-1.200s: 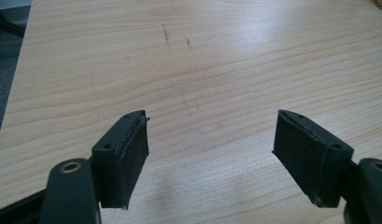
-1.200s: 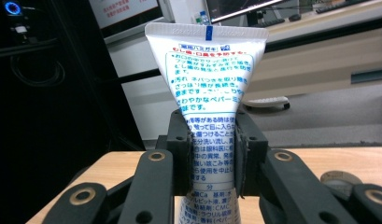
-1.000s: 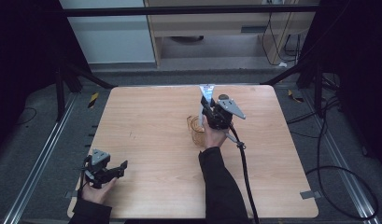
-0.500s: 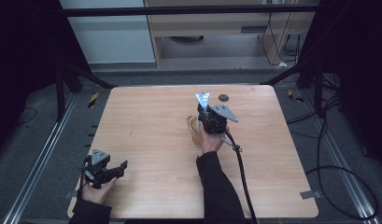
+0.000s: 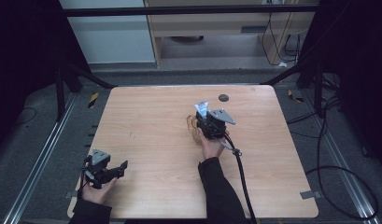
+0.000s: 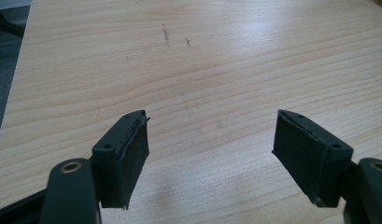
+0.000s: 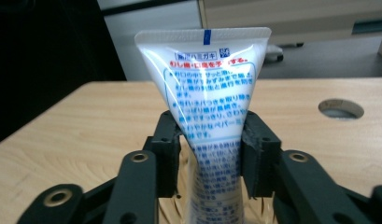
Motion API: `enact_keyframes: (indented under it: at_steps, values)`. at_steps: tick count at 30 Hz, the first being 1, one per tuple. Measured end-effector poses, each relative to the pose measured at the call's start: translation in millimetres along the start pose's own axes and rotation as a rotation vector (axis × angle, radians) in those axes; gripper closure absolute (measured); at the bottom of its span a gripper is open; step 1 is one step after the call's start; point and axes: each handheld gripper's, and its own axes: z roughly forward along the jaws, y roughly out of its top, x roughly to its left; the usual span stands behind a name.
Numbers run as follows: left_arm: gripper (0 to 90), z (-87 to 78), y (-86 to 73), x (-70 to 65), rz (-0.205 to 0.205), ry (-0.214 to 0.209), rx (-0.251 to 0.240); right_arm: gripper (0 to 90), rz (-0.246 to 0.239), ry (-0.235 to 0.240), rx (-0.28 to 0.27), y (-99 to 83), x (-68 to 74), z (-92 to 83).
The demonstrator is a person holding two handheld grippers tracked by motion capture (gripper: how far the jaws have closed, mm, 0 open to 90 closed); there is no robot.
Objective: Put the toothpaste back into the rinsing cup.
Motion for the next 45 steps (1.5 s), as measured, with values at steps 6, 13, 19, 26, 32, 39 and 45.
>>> enact_keyframes:
  at_steps: [6,13,19,26,32,39,45]
  values:
    - [25.3,0.6,-0.2,0.1,0.000,0.000,0.002,57.5,0.006,0.008,0.016,-8.8,-3.5,-2.0]
    - [25.3,0.6,-0.2,-0.2,0.001,0.000,0.003,44.4,-0.026,0.003,0.000,-3.6,-3.4,-11.8]
    - [25.3,0.1,-0.4,-0.4,0.001,-0.001,0.002,24.2,-0.065,0.008,-0.012,11.7,-1.0,-33.3]
    - [25.2,0.4,-0.9,-0.5,0.000,-0.003,0.003,20.9,-0.065,0.163,0.006,28.1,-5.9,-74.0]
    - [25.1,0.4,-2.2,-0.5,0.003,-0.006,0.002,17.9,-0.108,0.221,0.051,30.8,-15.9,-109.3]
    - [28.3,1.5,-3.3,-1.8,0.023,-0.002,-0.006,17.1,-0.161,0.214,0.100,10.3,-34.4,-142.6]
    - [30.8,1.0,-3.4,-2.7,0.039,0.004,-0.007,16.9,-0.165,0.178,0.150,-10.7,-54.8,-158.6]
